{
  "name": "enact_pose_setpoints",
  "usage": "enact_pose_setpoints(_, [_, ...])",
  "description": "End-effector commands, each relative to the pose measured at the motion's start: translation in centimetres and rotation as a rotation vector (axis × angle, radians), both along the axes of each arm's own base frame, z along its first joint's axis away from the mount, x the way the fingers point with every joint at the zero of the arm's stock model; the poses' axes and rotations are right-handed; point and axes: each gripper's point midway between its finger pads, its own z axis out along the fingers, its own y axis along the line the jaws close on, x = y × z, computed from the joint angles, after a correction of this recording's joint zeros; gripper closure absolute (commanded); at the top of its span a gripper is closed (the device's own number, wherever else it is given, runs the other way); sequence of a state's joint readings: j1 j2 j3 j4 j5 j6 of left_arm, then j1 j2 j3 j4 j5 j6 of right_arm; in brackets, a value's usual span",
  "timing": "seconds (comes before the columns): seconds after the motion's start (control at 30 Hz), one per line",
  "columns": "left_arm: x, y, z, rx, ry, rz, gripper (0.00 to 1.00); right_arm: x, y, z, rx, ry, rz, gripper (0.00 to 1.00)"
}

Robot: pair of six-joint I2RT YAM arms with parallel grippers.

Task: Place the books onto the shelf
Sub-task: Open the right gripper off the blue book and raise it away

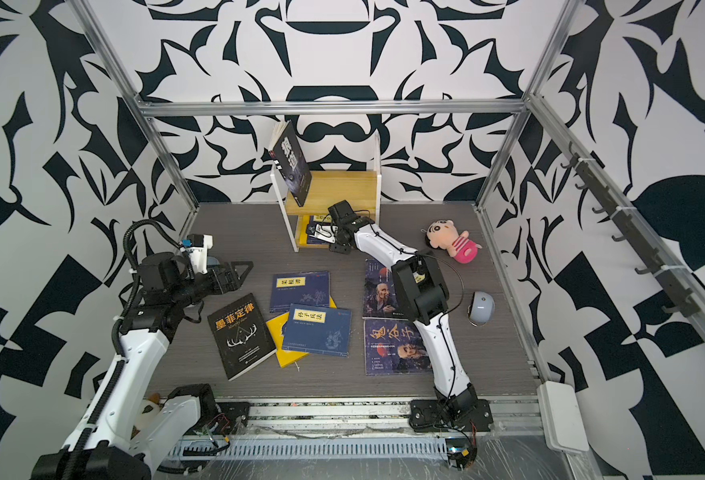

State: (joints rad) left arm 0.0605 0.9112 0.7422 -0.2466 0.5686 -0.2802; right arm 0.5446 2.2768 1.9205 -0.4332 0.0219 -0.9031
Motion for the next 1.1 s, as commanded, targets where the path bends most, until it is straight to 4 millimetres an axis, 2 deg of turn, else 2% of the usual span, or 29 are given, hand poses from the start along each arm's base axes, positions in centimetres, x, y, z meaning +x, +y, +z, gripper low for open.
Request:
enact_pose_setpoints(0.0, [-0.2,-0.2,0.4,-0.003,-0.02,-0.015,0.0,0.5,0.2,1.8,0.027,-0.03,-0.008,0.59])
enact_pose_setpoints(0.17, [-0.2,-0.2,0.4,-0.003,-0.02,-0.015,0.01,0.9,0.1,1.4,0.018,-0.038,-0.019,0.68])
enact_pose_setpoints(0.4, [-0.1,-0.2,0.4,-0.002,-0.02,-0.014,0.0,1.3,0.0,1.4,0.012,-0.054,-0.028,0.68])
enact_pose_setpoints(0.5, [-0.1,-0.2,0.4,-0.002,-0.02,-0.014,0.0,1.2,0.0,1.2,0.012,-0.051,-0.028,0.65])
enact_pose_setpoints(0.73, [-0.1,-0.2,0.3,-0.001,-0.018,-0.014,0.01,1.4,-0.1,0.7,0.004,-0.05,-0.033,0.64])
enact_pose_setpoints(1.07, [-0.1,-0.2,0.3,-0.003,-0.017,-0.015,0.01,1.9,0.0,1.4,0.012,-0.068,-0.037,0.73])
